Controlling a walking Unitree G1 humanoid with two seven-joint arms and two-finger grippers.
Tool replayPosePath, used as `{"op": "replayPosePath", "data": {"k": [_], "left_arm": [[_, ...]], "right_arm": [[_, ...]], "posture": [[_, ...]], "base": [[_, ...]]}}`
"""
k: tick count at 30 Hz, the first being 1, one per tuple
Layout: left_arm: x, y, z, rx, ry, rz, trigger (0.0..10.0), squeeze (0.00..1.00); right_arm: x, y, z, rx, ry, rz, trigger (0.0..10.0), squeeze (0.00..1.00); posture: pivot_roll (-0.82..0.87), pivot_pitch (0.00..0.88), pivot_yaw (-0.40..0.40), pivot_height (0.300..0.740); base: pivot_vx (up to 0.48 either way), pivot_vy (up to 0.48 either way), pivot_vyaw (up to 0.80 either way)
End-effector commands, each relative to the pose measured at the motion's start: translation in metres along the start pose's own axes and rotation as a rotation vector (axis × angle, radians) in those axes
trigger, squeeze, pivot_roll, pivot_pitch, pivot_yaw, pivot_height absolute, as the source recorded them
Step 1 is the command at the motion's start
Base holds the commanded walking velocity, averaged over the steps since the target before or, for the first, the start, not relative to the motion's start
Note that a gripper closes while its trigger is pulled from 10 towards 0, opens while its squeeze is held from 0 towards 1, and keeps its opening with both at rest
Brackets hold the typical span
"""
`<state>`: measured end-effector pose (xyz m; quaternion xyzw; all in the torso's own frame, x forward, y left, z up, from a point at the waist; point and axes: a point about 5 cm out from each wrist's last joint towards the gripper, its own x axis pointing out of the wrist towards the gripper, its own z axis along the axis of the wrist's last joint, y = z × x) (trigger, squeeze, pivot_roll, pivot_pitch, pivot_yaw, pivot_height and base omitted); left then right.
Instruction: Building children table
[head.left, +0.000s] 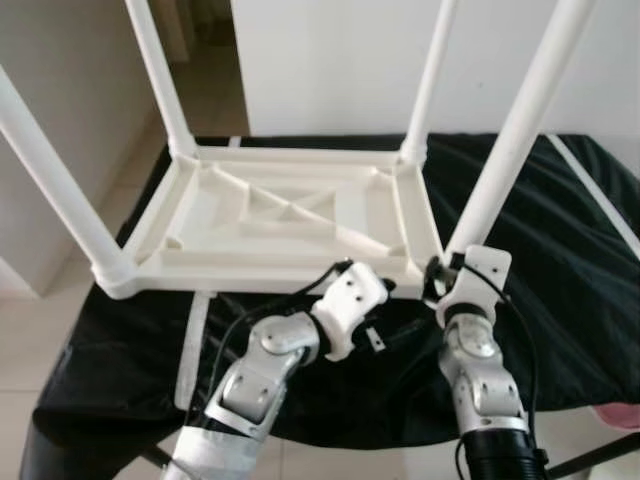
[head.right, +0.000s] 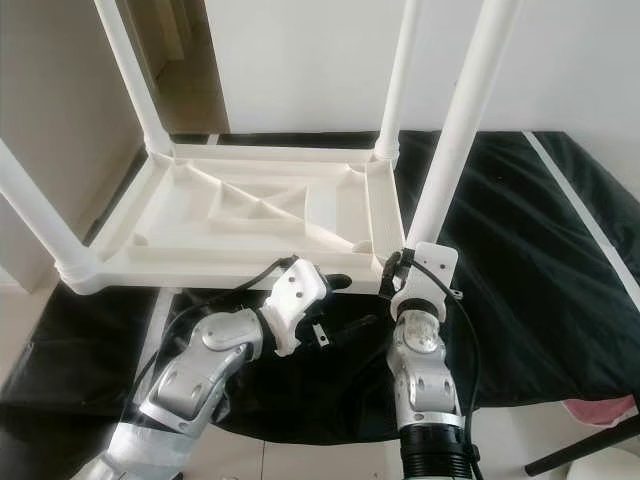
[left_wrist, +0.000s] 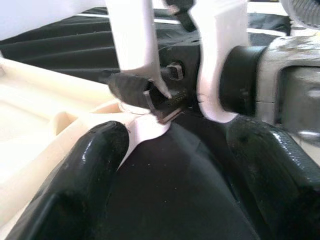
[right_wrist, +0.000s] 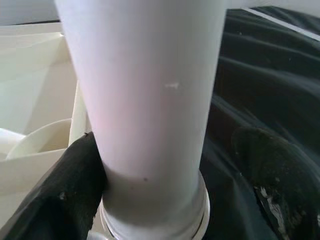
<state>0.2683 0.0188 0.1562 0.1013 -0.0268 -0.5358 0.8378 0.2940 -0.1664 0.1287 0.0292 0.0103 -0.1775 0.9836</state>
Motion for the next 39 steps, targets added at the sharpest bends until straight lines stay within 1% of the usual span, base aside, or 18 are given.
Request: {"op": "replayPosePath", "data": {"k": [1, 2, 3, 8, 10, 12, 13, 15, 16, 22, 25, 26, 27, 28, 33, 34, 37, 39], "left_arm": [[-0.001, 0.005, -0.001, 0.021, 0.005, 0.078, 10.0, 0.00], [-0.003, 0.010, -0.001, 0.042, 0.005, 0.107, 10.0, 0.00], [-0.005, 0.016, -0.001, 0.079, 0.009, 0.144, 10.0, 0.00], [-0.012, 0.030, -0.001, 0.123, 0.013, 0.205, 10.0, 0.00], [-0.016, 0.035, 0.000, 0.139, 0.017, 0.223, 10.0, 0.00], [-0.025, 0.048, -0.001, 0.173, 0.033, 0.268, 10.0, 0.00], [-0.025, 0.048, -0.001, 0.173, 0.033, 0.268, 10.0, 0.00], [-0.036, 0.063, -0.001, 0.201, 0.049, 0.325, 10.0, 0.00], [-0.036, 0.063, -0.001, 0.201, 0.049, 0.325, 10.0, 0.00], [-0.053, 0.086, -0.002, 0.254, 0.073, 0.429, 10.0, 0.00], [-0.056, 0.090, -0.001, 0.259, 0.063, 0.454, 10.0, 0.00], [-0.058, 0.093, 0.001, 0.260, 0.052, 0.468, 10.0, 0.00], [-0.058, 0.093, 0.001, 0.260, 0.052, 0.468, 10.0, 0.00], [-0.061, 0.097, 0.002, 0.273, 0.044, 0.489, 10.0, 0.00], [-0.069, 0.108, 0.004, 0.284, 0.036, 0.553, 10.0, 0.00], [-0.069, 0.108, 0.004, 0.284, 0.036, 0.553, 10.0, 0.00], [-0.079, 0.122, 0.008, 0.224, 0.002, 0.662, 10.0, 0.00], [-0.080, 0.123, 0.007, 0.234, 0.008, 0.669, 10.0, 0.00]], "right_arm": [[-0.005, -0.014, -0.006, -0.042, 0.001, -0.019, 10.0, 1.00], [-0.011, -0.018, -0.008, -0.055, -0.009, 0.011, 10.0, 0.00], [-0.017, -0.022, -0.012, -0.043, 0.008, 0.038, 10.0, 0.00], [-0.027, -0.024, -0.021, -0.038, 0.044, 0.098, 10.0, 0.00], [-0.030, -0.023, -0.023, -0.043, 0.055, 0.116, 10.0, 0.00], [-0.035, -0.021, -0.025, -0.050, 0.060, 0.153, 10.0, 0.00], [-0.035, -0.021, -0.025, -0.050, 0.060, 0.153, 10.0, 0.00], [-0.039, -0.016, -0.027, -0.046, 0.069, 0.210, 10.0, 0.00], [-0.039, -0.016, -0.027, -0.046, 0.069, 0.210, 10.0, 0.00], [-0.046, 0.005, -0.025, -0.029, 0.057, 0.400, 10.0, 0.00], [-0.047, 0.011, -0.025, -0.024, 0.064, 0.442, 10.0, 0.00], [-0.049, 0.018, -0.025, -0.034, 0.063, 0.501, 10.0, 0.00], [-0.049, 0.018, -0.025, -0.034, 0.063, 0.501, 10.0, 0.00], [-0.052, 0.025, -0.025, -0.040, 0.062, 0.576, 10.0, 0.00], [-0.055, 0.034, -0.023, -0.037, 0.050, 0.659, 10.0, 0.00], [-0.055, 0.034, -0.023, -0.037, 0.050, 0.659, 10.0, 0.00], [-0.059, 0.045, -0.017, -0.044, 0.013, 0.752, 10.0, 0.00], [-0.059, 0.048, -0.014, -0.040, -0.004, 0.769, 10.0, 0.00]], "posture": [[-0.06, 0.027, -0.010, 0.740], [-0.06, 0.032, -0.008, 0.740], [-0.06, 0.032, -0.008, 0.740], [-0.06, 0.038, 0.000, 0.740], [-0.06, 0.038, 0.002, 0.740], [-0.06, 0.040, 0.008, 0.740], [-0.06, 0.040, 0.008, 0.740], [-0.06, 0.041, 0.013, 0.740], [-0.06, 0.041, 0.013, 0.740], [-0.06, 0.040, 0.018, 0.740], [-0.06, 0.038, 0.018, 0.740], [-0.05, 0.035, 0.016, 0.740], [-0.05, 0.035, 0.016, 0.740], [-0.05, 0.035, 0.015, 0.740], [-0.04, 0.034, 0.012, 0.740], [-0.04, 0.034, 0.012, 0.740], [-0.03, 0.033, 0.006, 0.740], [-0.03, 0.032, 0.004, 0.740]], "base": [[0.000, 0.000, 0.00], [0.000, 0.000, 0.00], [0.000, 0.000, 0.00], [0.000, 0.000, 0.00], [0.000, 0.000, 0.00], [0.000, 0.000, 0.00], [0.000, 0.000, 0.00], [0.000, 0.000, 0.00], [0.000, 0.000, 0.00], [0.000, 0.000, 0.00], [0.000, 0.000, 0.00], [0.000, 0.000, 0.00], [0.000, 0.000, 0.00], [0.000, 0.000, 0.00], [0.000, 0.000, 0.00], [0.000, 0.000, 0.00], [0.000, 0.000, 0.00], [0.000, 0.000, 0.00]]}}
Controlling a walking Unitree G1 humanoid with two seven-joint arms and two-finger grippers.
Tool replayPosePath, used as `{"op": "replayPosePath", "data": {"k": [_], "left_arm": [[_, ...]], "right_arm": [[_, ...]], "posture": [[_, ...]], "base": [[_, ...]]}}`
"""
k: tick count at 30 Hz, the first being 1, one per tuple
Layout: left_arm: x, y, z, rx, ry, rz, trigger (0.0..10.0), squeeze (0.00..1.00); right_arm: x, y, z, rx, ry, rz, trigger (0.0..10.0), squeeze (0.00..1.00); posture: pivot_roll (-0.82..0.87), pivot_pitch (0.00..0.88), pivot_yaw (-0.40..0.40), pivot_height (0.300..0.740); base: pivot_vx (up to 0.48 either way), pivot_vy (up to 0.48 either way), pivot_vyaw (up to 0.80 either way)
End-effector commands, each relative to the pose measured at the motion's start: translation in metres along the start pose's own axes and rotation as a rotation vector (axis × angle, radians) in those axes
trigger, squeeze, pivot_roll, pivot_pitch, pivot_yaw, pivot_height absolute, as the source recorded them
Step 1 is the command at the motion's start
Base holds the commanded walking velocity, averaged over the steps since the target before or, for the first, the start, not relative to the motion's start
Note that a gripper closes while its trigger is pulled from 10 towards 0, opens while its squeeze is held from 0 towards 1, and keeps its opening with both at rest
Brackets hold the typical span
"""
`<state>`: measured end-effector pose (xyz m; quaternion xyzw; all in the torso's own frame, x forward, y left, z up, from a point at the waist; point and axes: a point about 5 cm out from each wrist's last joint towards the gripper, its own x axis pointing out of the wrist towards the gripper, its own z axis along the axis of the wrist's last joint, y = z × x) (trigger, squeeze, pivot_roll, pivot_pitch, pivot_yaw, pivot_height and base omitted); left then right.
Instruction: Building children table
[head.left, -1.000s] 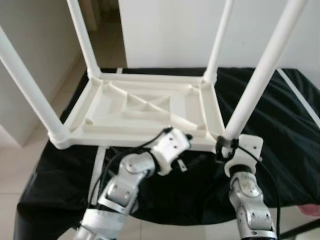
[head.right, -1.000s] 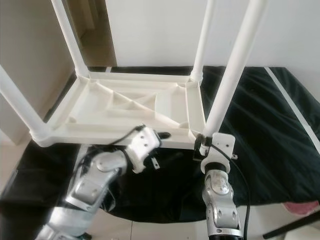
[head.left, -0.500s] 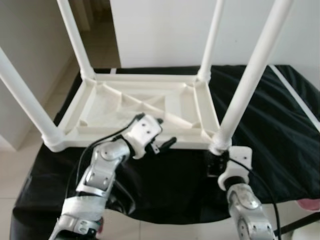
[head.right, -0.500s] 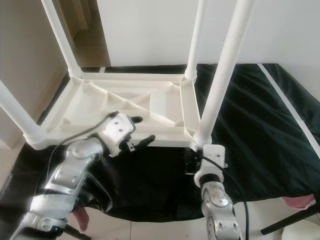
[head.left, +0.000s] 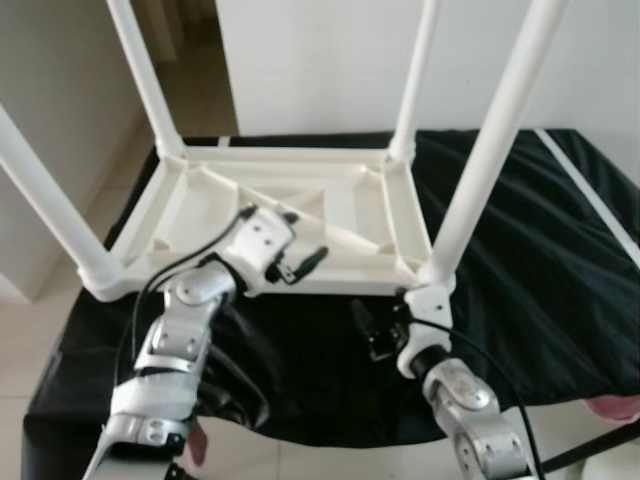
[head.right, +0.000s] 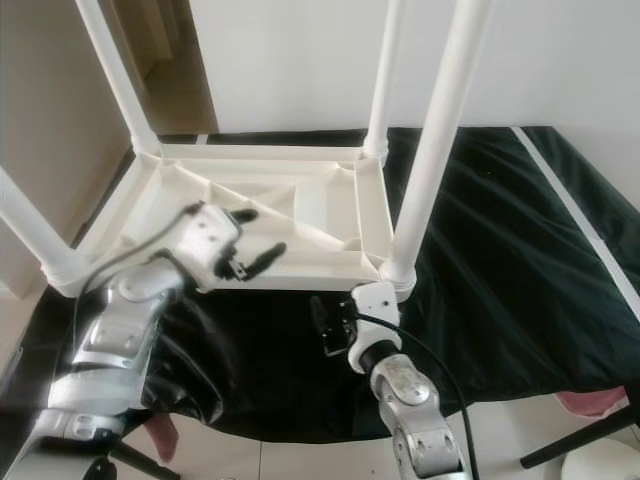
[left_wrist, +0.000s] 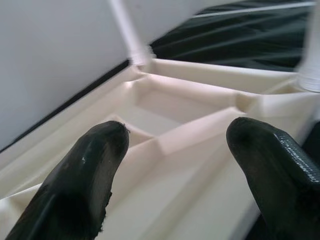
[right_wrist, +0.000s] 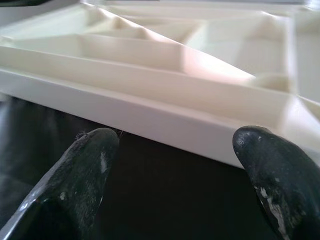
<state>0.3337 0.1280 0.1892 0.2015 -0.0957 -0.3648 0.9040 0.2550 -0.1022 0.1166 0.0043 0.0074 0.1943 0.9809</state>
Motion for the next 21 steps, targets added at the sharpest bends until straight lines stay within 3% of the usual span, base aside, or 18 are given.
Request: {"op": "replayPosePath", "data": {"k": [1, 8, 10, 12, 15, 21], "left_arm": [[-0.002, 0.016, -0.004, -0.004, 0.019, 0.303, 10.0, 0.00], [-0.004, 0.018, -0.008, -0.001, 0.035, 0.323, 10.0, 0.00], [-0.005, 0.015, -0.011, 0.022, 0.051, 0.302, 10.0, 0.00], [-0.005, 0.015, -0.011, 0.022, 0.051, 0.302, 10.0, 0.00], [-0.008, 0.007, -0.014, 0.026, 0.061, 0.256, 10.0, 0.00], [-0.012, 0.001, -0.016, -0.009, 0.059, 0.200, 10.0, 0.00]], "right_arm": [[0.002, 0.003, 0.004, 0.012, -0.022, 0.031, 10.0, 0.00], [0.011, -0.005, 0.014, 0.026, -0.078, -0.010, 10.0, 0.00], [0.019, -0.021, 0.019, 0.038, -0.098, -0.075, 10.0, 0.00], [0.019, -0.021, 0.019, 0.038, -0.098, -0.075, 10.0, 0.00], [0.027, -0.045, 0.028, 0.045, -0.133, -0.179, 10.0, 0.00], [0.028, -0.061, 0.026, 0.064, -0.143, -0.275, 10.0, 0.00]], "posture": [[-0.03, 0.032, 0.004, 0.740], [-0.02, 0.031, 0.001, 0.740], [-0.01, 0.034, -0.004, 0.740], [-0.01, 0.034, -0.004, 0.740], [0.00, 0.038, -0.005, 0.740], [0.02, 0.040, 0.000, 0.740]], "base": [[0.000, 0.000, 0.00], [0.000, 0.000, 0.00], [0.000, 0.000, 0.00], [0.000, 0.000, 0.00], [0.000, 0.000, 0.00], [0.000, 0.000, 0.00]]}}
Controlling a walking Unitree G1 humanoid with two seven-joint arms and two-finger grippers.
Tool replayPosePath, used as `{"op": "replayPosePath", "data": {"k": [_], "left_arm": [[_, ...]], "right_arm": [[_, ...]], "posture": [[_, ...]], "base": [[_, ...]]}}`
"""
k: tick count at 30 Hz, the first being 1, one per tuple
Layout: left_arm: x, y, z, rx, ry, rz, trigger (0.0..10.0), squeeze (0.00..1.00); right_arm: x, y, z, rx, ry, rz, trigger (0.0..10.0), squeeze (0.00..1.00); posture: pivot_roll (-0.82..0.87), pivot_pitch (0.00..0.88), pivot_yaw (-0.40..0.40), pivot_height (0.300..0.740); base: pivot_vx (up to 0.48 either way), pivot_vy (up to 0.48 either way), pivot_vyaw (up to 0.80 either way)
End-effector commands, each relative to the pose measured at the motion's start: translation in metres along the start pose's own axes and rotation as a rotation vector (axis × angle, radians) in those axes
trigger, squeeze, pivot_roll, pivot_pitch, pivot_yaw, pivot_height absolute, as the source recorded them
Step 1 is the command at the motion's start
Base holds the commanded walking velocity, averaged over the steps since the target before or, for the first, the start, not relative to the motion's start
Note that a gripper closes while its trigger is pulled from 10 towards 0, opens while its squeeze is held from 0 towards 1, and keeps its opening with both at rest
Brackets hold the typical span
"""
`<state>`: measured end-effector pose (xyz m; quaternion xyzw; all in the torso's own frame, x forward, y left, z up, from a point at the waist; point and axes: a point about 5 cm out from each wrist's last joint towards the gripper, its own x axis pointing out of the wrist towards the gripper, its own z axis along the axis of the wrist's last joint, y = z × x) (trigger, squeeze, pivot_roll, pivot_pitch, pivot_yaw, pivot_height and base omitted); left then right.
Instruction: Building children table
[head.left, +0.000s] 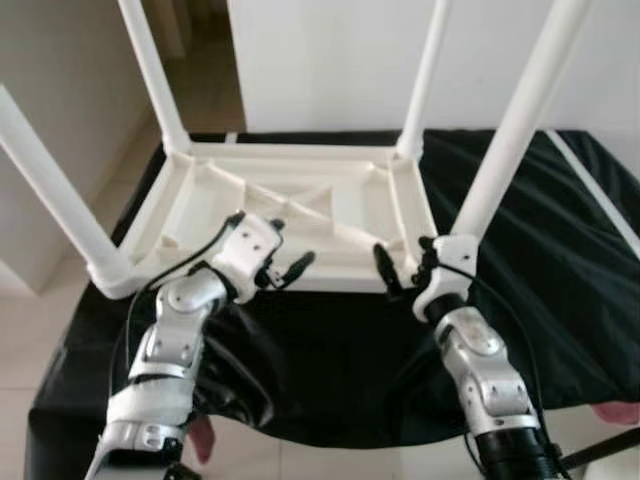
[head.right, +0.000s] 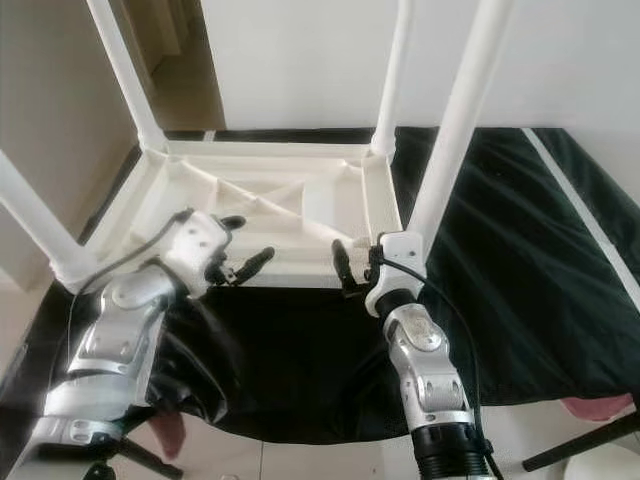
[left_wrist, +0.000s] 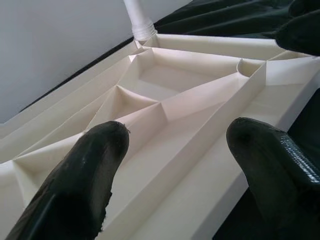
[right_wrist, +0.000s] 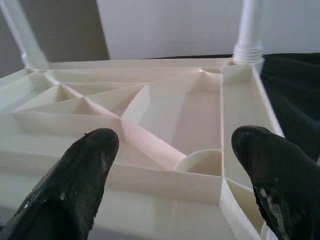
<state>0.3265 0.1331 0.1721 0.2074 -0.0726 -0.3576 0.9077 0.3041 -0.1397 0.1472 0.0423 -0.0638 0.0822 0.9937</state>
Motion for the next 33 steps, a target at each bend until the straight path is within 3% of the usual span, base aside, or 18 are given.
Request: {"op": "replayPosePath", "data": {"k": [1, 5, 6, 8, 12, 16, 18, 20, 21, 25, 26, 33], "left_arm": [[-0.003, 0.008, -0.002, -0.009, 0.009, 0.188, 10.0, 0.00], [-0.003, 0.004, -0.001, -0.019, 0.004, 0.147, 10.0, 0.00], [-0.004, -0.005, -0.004, -0.032, 0.016, 0.077, 10.0, 0.00], [-0.004, -0.009, -0.006, -0.028, 0.024, 0.055, 10.0, 0.00], [-0.005, -0.020, -0.014, 0.004, 0.072, -0.013, 10.0, 0.00], [-0.005, -0.023, -0.014, 0.001, 0.073, -0.027, 10.0, 0.00], [-0.004, -0.024, -0.013, -0.006, 0.073, -0.033, 10.0, 0.00], [-0.004, -0.024, -0.013, -0.007, 0.074, -0.033, 10.0, 0.00], [-0.003, -0.026, -0.013, -0.006, 0.076, -0.042, 10.0, 0.00], [-0.003, -0.028, -0.012, -0.004, 0.076, -0.052, 10.0, 0.00], [-0.002, -0.031, -0.012, -0.003, 0.072, -0.063, 10.0, 0.00], [0.003, -0.036, -0.007, -0.004, 0.048, -0.089, 10.0, 0.00]], "right_arm": [[-0.001, -0.010, -0.005, 0.010, 0.013, -0.058, 10.0, 0.00], [-0.001, -0.017, -0.007, 0.012, 0.011, -0.109, 10.0, 0.00], [-0.001, -0.027, -0.008, 0.018, 0.012, -0.161, 10.0, 0.00], [-0.001, -0.031, -0.009, 0.018, 0.011, -0.178, 10.0, 0.00], [-0.003, -0.058, -0.006, -0.035, -0.002, -0.279, 10.0, 0.00], [-0.005, -0.071, -0.005, -0.053, -0.007, -0.325, 10.0, 0.00], [-0.008, -0.089, -0.001, -0.078, -0.016, -0.389, 10.0, 0.00], [-0.009, -0.093, -0.001, -0.084, -0.018, -0.402, 10.0, 0.00], [-0.011, -0.104, 0.002, -0.100, -0.025, -0.436, 10.0, 0.00], [-0.012, -0.113, 0.005, -0.115, -0.035, -0.468, 10.0, 0.00], [-0.014, -0.122, 0.008, -0.126, -0.044, -0.496, 10.0, 0.00], [-0.020, -0.134, 0.011, -0.155, -0.062, -0.558, 10.0, 0.00]], "posture": [[0.02, 0.040, 0.000, 0.740], [0.02, 0.040, 0.002, 0.740], [0.01, 0.037, 0.008, 0.740], [0.01, 0.037, 0.008, 0.740], [0.00, 0.035, 0.017, 0.740], [0.00, 0.035, 0.017, 0.740], [0.00, 0.035, 0.017, 0.740], [0.00, 0.035, 0.017, 0.740], [0.00, 0.029, 0.022, 0.740], [0.00, 0.027, 0.026, 0.740], [0.00, 0.025, 0.027, 0.740], [-0.01, 0.020, 0.041, 0.740]], "base": [[0.000, 0.000, 0.00], [0.000, 0.000, 0.00], [0.000, 0.000, 0.00], [0.000, 0.000, 0.00], [0.000, 0.000, 0.00], [0.000, 0.000, 0.00], [0.000, 0.000, 0.00], [0.000, 0.000, 0.00], [0.000, 0.000, 0.00], [0.000, 0.000, 0.00], [0.000, 0.000, 0.00], [0.000, 0.000, 0.00]]}}
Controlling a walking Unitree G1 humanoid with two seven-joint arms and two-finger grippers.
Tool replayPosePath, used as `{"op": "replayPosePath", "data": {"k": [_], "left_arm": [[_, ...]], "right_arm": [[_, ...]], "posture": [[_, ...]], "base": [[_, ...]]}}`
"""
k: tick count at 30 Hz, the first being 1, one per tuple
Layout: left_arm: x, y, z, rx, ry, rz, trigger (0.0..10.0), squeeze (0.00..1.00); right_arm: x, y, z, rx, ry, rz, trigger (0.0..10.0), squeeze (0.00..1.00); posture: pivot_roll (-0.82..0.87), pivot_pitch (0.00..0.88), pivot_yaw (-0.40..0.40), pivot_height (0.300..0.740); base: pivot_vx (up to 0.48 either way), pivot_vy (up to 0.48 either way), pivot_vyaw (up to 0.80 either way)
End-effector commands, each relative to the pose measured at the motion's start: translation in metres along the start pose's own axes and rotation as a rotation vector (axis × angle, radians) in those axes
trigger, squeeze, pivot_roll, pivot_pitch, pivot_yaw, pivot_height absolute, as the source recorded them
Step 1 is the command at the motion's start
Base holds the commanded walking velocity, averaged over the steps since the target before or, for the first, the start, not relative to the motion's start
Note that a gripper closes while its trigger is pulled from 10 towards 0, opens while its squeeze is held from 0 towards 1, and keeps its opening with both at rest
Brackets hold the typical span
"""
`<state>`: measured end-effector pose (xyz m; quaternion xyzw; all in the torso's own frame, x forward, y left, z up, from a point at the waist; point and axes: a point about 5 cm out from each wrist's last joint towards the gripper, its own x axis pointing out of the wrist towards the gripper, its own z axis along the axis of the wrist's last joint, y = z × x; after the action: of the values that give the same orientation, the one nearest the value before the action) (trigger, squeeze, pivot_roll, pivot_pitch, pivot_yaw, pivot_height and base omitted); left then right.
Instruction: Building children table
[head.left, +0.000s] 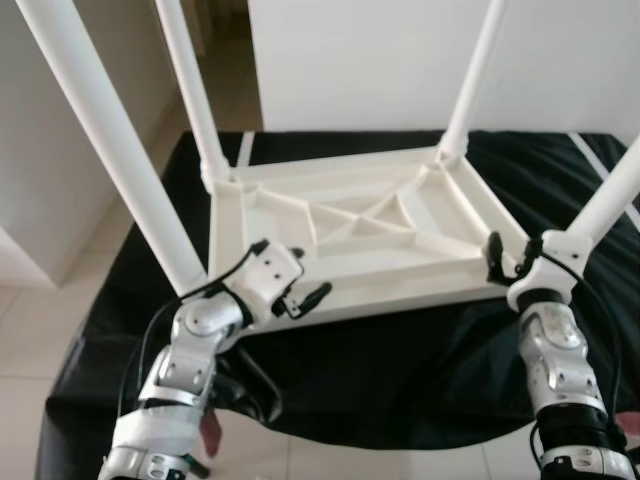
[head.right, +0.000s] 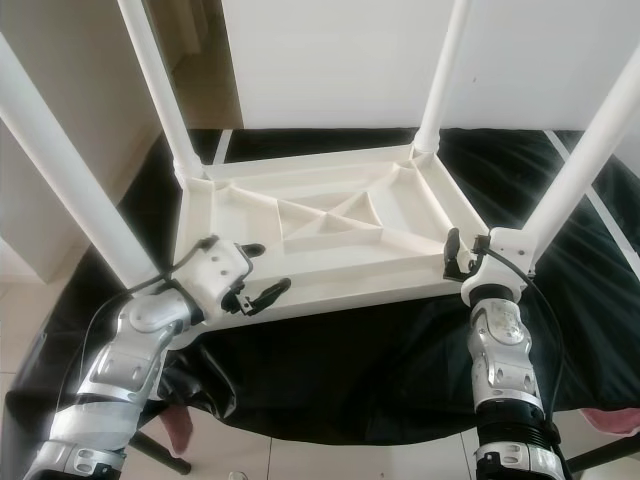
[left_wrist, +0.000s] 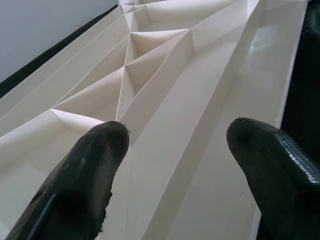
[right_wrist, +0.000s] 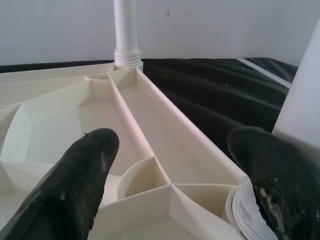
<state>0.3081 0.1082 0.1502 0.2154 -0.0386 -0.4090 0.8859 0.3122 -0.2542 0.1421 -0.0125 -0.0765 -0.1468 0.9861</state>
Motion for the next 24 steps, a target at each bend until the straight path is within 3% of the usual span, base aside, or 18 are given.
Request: {"op": "replayPosePath", "data": {"k": [1, 5, 8, 9, 10, 14, 17, 24], "left_arm": [[-0.001, 0.001, 0.000, 0.003, 0.006, 0.035, 10.0, 0.00], [0.002, -0.001, 0.002, -0.004, -0.003, 0.024, 10.0, 0.00], [0.005, -0.007, 0.007, -0.027, -0.029, -0.003, 10.0, 0.00], [0.006, -0.013, 0.012, -0.056, -0.054, -0.035, 10.0, 0.00], [0.006, -0.013, 0.012, -0.056, -0.054, -0.035, 10.0, 0.00], [0.000, -0.037, 0.018, -0.141, -0.086, -0.194, 10.0, 0.00], [-0.006, -0.050, 0.018, -0.158, -0.079, -0.263, 10.0, 0.00], [-0.026, -0.053, 0.010, -0.136, -0.031, -0.195, 10.0, 0.00]], "right_arm": [[0.001, -0.023, 0.003, -0.012, -0.020, -0.110, 10.0, 0.00], [0.000, -0.024, 0.002, -0.011, -0.024, -0.125, 10.0, 0.00], [-0.003, -0.010, 0.000, 0.007, -0.023, -0.082, 10.0, 0.00], [-0.007, 0.005, -0.004, 0.005, -0.018, -0.029, 10.0, 0.00], [-0.007, 0.005, -0.004, 0.005, -0.018, -0.029, 10.0, 0.00], [-0.021, 0.041, -0.016, 0.014, 0.019, 0.088, 10.0, 0.00], [-0.026, 0.055, -0.021, 0.015, 0.033, 0.150, 10.0, 0.00], [-0.028, 0.076, -0.022, 0.027, 0.042, 0.239, 10.0, 0.00]], "posture": [[-0.01, 0.020, 0.041, 0.740], [-0.02, 0.019, 0.045, 0.740], [-0.03, 0.019, 0.053, 0.740], [-0.03, 0.020, 0.054, 0.740], [-0.03, 0.020, 0.054, 0.740], [-0.02, 0.021, 0.048, 0.740], [-0.02, 0.023, 0.047, 0.740], [0.01, 0.024, 0.031, 0.740]], "base": [[0.000, 0.000, 0.00], [0.000, 0.000, 0.00], [0.000, 0.000, 0.00], [0.000, 0.000, 0.00], [0.000, 0.000, 0.00], [0.000, 0.000, 0.00], [0.000, 0.000, 0.00], [0.000, 0.000, 0.00]]}}
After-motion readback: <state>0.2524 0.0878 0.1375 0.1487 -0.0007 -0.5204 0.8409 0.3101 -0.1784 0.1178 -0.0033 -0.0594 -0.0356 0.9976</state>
